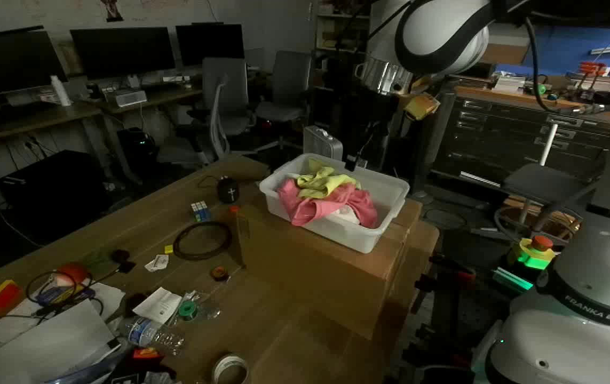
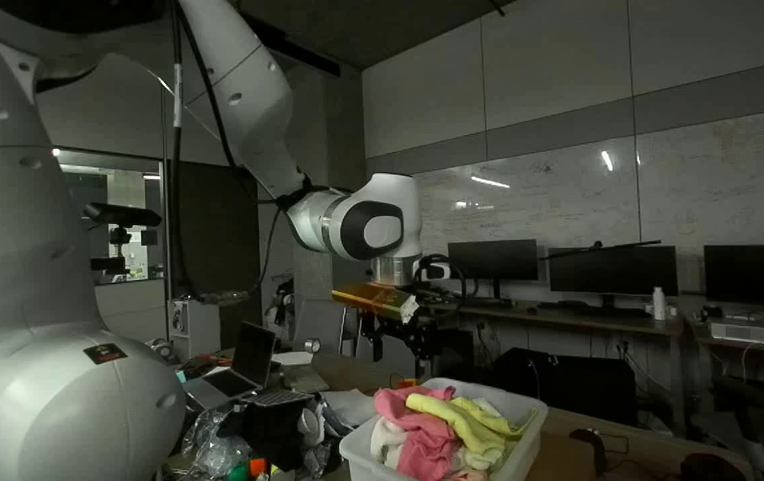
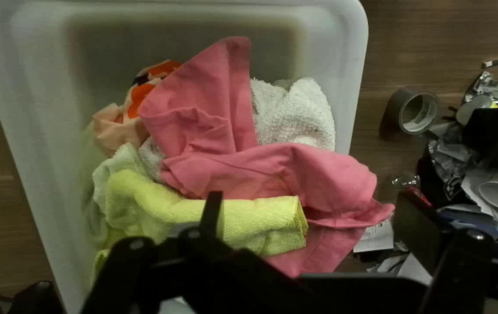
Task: Remove the clothes from the white storage container
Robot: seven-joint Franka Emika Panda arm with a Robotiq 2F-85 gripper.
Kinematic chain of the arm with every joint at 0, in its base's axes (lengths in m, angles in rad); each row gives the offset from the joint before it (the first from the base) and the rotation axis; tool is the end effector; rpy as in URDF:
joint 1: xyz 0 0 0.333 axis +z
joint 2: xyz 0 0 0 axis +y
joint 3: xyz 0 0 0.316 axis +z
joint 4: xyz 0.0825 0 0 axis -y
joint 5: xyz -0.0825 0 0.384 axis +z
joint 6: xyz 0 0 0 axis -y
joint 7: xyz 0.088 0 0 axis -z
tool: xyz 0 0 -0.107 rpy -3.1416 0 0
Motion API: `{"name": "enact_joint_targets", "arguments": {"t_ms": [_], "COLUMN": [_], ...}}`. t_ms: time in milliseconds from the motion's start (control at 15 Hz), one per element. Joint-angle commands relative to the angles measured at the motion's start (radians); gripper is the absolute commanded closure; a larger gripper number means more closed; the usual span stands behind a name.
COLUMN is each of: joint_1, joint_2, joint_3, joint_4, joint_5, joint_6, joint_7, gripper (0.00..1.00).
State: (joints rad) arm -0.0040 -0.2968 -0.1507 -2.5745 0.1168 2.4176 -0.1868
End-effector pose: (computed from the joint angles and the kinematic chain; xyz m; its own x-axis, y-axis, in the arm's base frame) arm 0.4293 -0.0655 0.3776 0.9871 -0.0542 0.1507 -0.0384 -0.9937 -0.1057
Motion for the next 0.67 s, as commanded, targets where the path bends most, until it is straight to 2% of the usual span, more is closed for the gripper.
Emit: {"name": "enact_joint_targets", "arguments": {"t_ms": [0,333,600], "joint_1": [-0.012,-0.012,-0.032], "joint_2": [0.0,0.004,0.013], "joint_3": [0.012,0.012,0.029], "joint_4": [0.003,0.009,0.048], "joint_5": [0.004,0.004,-0.038], "joint_6": [-0.003,-0.002,-0.037], "joint_7": [-0.002,0.001,0.045], "gripper": [0.0,0.0,0.0]}}
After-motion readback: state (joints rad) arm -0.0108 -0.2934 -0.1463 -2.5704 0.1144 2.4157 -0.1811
